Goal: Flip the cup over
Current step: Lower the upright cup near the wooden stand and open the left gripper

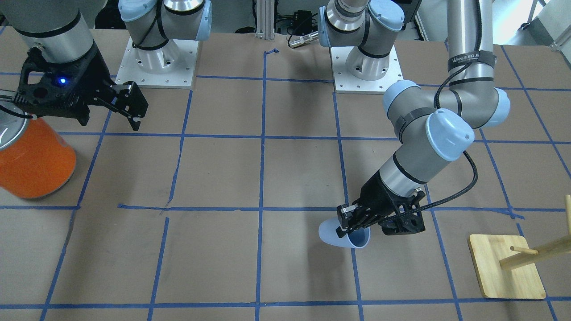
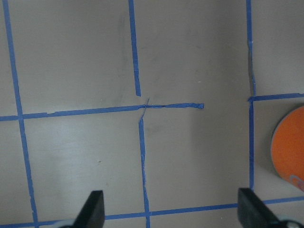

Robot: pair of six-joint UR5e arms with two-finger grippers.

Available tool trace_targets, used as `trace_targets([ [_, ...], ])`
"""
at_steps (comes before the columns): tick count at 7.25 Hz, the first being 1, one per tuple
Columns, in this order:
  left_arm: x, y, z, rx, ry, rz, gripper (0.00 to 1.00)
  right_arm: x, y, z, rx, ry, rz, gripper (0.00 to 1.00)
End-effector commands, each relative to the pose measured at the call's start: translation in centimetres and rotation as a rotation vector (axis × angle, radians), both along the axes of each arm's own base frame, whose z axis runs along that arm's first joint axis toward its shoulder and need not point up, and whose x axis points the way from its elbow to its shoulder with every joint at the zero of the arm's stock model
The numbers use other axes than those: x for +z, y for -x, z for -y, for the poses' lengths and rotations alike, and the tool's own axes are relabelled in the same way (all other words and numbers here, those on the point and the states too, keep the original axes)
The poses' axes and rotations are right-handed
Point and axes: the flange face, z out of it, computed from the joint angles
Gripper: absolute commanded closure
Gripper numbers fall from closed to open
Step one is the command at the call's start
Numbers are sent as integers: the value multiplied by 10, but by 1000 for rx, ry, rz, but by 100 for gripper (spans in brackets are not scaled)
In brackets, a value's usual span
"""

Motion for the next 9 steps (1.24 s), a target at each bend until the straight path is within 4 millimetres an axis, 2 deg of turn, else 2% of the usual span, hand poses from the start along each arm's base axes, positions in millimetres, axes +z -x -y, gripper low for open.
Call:
trace_targets([
  [1,-8,-32,12,-102,-3,344,100,-1,1,1,5,0,-9,0],
  [3,-3,-35,38,-143,55,378,100,-1,1,0,3,-2,-9,0],
  [5,-5,-36,41,-130,79,380,100,-1,1,1,2,0,-9,0],
  [9,-30,-49,38,-111,83,378,100,-1,0,1,-1,5,-6,0],
])
